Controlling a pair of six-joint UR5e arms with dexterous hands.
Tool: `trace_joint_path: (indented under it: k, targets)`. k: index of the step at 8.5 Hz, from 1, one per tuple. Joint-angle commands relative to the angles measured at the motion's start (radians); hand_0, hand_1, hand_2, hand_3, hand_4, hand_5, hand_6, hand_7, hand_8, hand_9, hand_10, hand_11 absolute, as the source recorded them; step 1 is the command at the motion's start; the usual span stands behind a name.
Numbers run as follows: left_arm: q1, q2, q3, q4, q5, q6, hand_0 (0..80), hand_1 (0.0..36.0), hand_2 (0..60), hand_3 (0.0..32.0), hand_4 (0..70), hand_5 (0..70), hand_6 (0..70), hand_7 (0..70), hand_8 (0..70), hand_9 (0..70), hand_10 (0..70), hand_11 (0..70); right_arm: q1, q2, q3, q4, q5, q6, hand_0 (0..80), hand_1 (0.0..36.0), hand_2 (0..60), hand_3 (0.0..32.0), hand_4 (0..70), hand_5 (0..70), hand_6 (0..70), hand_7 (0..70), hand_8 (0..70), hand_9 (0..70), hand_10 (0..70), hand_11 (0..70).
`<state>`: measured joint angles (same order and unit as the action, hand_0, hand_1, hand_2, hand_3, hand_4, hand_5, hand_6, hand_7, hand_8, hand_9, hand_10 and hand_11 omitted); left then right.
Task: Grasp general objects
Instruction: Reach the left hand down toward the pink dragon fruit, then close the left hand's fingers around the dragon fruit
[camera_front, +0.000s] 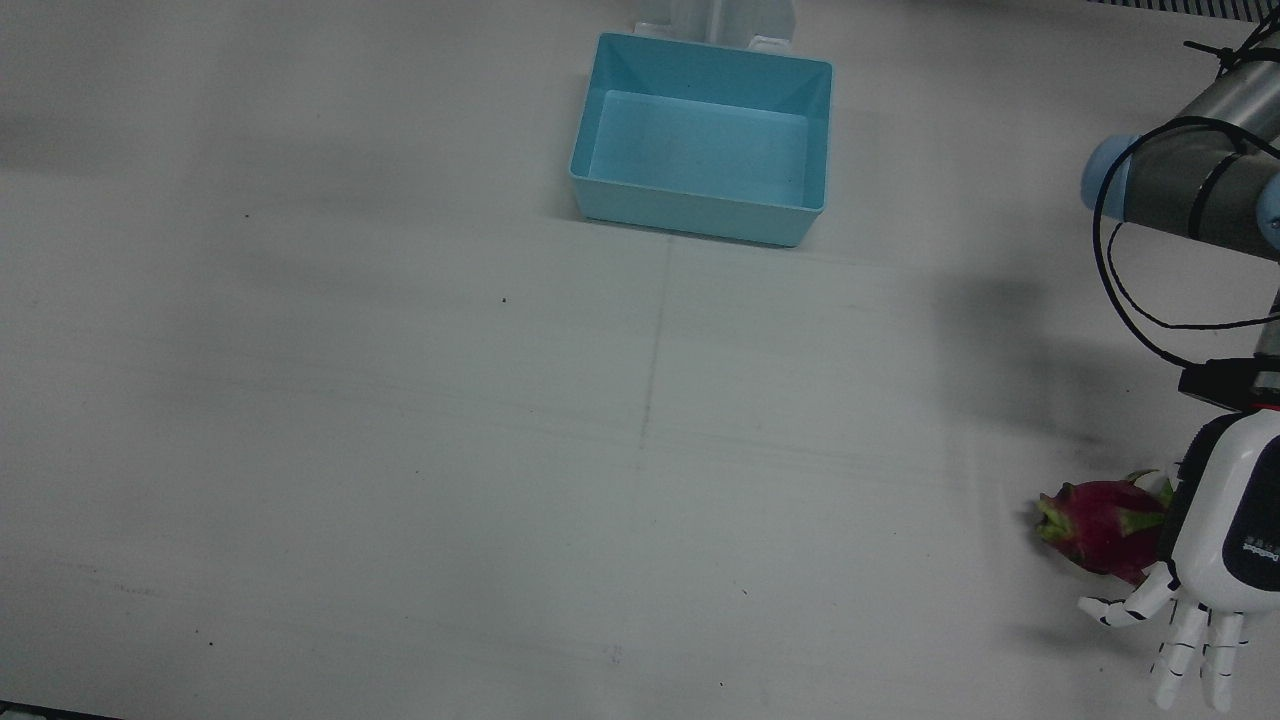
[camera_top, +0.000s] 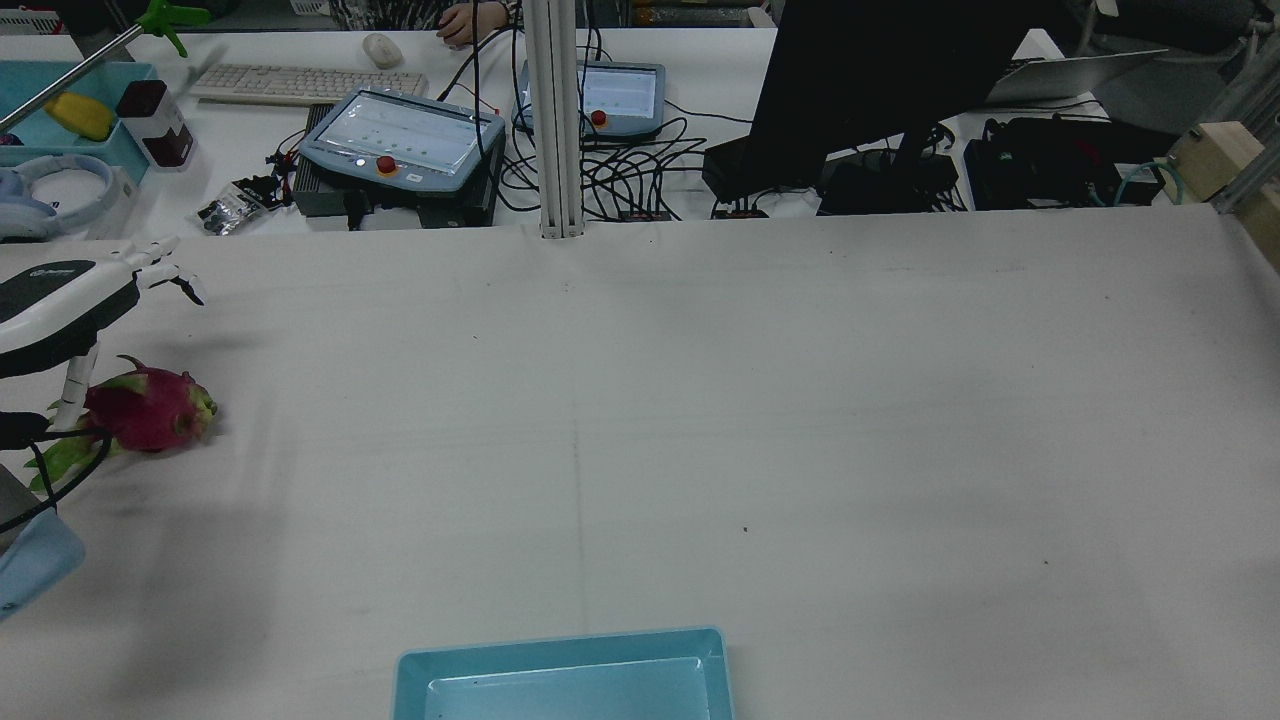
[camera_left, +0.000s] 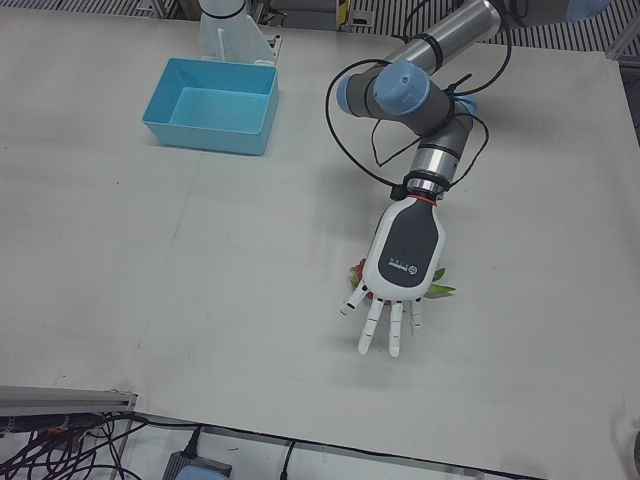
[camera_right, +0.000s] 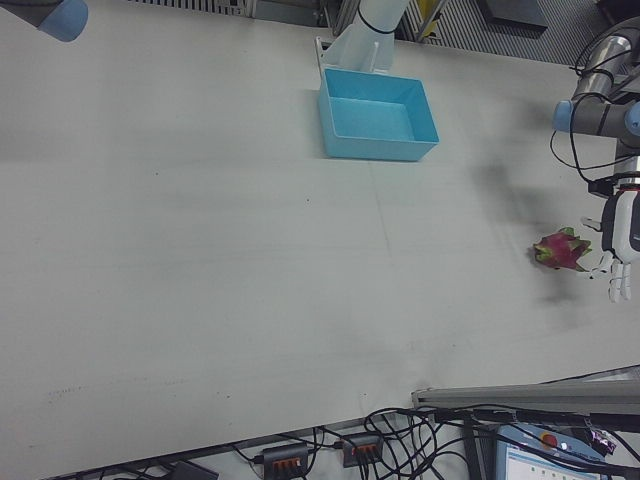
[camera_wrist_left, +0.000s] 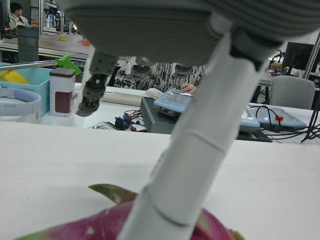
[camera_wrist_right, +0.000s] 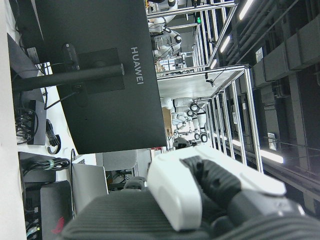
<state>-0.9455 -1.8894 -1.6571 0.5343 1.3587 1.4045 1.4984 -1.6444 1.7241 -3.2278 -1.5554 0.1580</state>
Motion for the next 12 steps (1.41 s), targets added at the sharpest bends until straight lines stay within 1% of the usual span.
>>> trace_joint_path:
  k: [1,2,4,5,8,9,10,11,12]
  targets:
    - [0.030,0.009,0.031,-0.007,-0.026,0.014,80.0,36.0,7.9,32.0,0.0,42.2,0.0,3.9,7.0,0.0,0.0,0.0,-0.001,0.000,-0.001,0.000,0.000,0.000,0.0,0.0,0.0,0.0,0.0,0.0,0.0,0.0,0.0,0.0,0.0,0.0]
    - [0.030,0.012,0.031,-0.005,-0.026,0.017,80.0,36.0,7.3,32.0,0.0,42.2,0.0,3.5,6.6,0.0,0.0,0.0,-0.001,0.000,-0.001,0.000,0.000,0.000,0.0,0.0,0.0,0.0,0.0,0.0,0.0,0.0,0.0,0.0,0.0,0.0]
    - [0.074,0.012,0.036,0.000,-0.030,0.019,80.0,36.0,8.8,32.0,0.0,43.3,0.0,3.1,6.7,0.0,0.0,0.8,-0.001,0.000,-0.001,0.000,0.000,0.000,0.0,0.0,0.0,0.0,0.0,0.0,0.0,0.0,0.0,0.0,0.0,0.0]
    - [0.097,0.013,0.036,0.003,-0.052,0.019,80.0,36.0,8.3,32.0,0.0,43.8,0.0,3.3,7.0,0.0,0.0,0.9,-0.001,0.000,-0.001,0.000,0.000,0.000,0.0,0.0,0.0,0.0,0.0,0.0,0.0,0.0,0.0,0.0,0.0,0.0]
    - [0.103,0.023,0.037,0.000,-0.058,0.019,80.0,36.0,7.8,32.0,0.0,45.2,0.0,3.7,7.2,0.0,0.0,1.3,-0.001,0.000,-0.001,0.000,0.000,0.000,0.0,0.0,0.0,0.0,0.0,0.0,0.0,0.0,0.0,0.0,0.0,0.0]
    - [0.103,0.035,0.039,-0.014,-0.070,0.019,80.0,36.0,7.8,32.0,0.0,43.7,0.0,3.2,7.2,0.0,0.0,1.2,-0.001,0.000,-0.001,0.000,0.000,0.000,0.0,0.0,0.0,0.0,0.0,0.0,0.0,0.0,0.0,0.0,0.0,0.0]
    - [0.106,0.055,0.037,-0.031,-0.114,0.021,80.0,36.0,7.1,32.0,0.0,43.9,0.0,3.0,7.3,0.0,0.0,1.3,-0.001,0.000,-0.001,0.000,0.000,0.000,0.0,0.0,0.0,0.0,0.0,0.0,0.0,0.0,0.0,0.0,0.0,0.0]
    - [0.106,0.068,0.039,-0.052,-0.125,0.021,80.0,36.0,8.3,32.0,0.0,46.5,0.0,3.5,8.1,0.0,0.0,1.7,-0.001,0.000,-0.001,0.000,0.000,0.000,0.0,0.0,0.0,0.0,0.0,0.0,0.0,0.0,0.0,0.0,0.0,0.0]
    - [0.117,0.075,0.051,-0.059,-0.130,0.021,80.0,36.0,13.6,32.0,0.0,70.0,0.0,14.3,11.7,1.4,1.1,5.5,-0.001,0.000,-0.001,0.000,0.000,0.000,0.0,0.0,0.0,0.0,0.0,0.0,0.0,0.0,0.0,0.0,0.0,0.0]
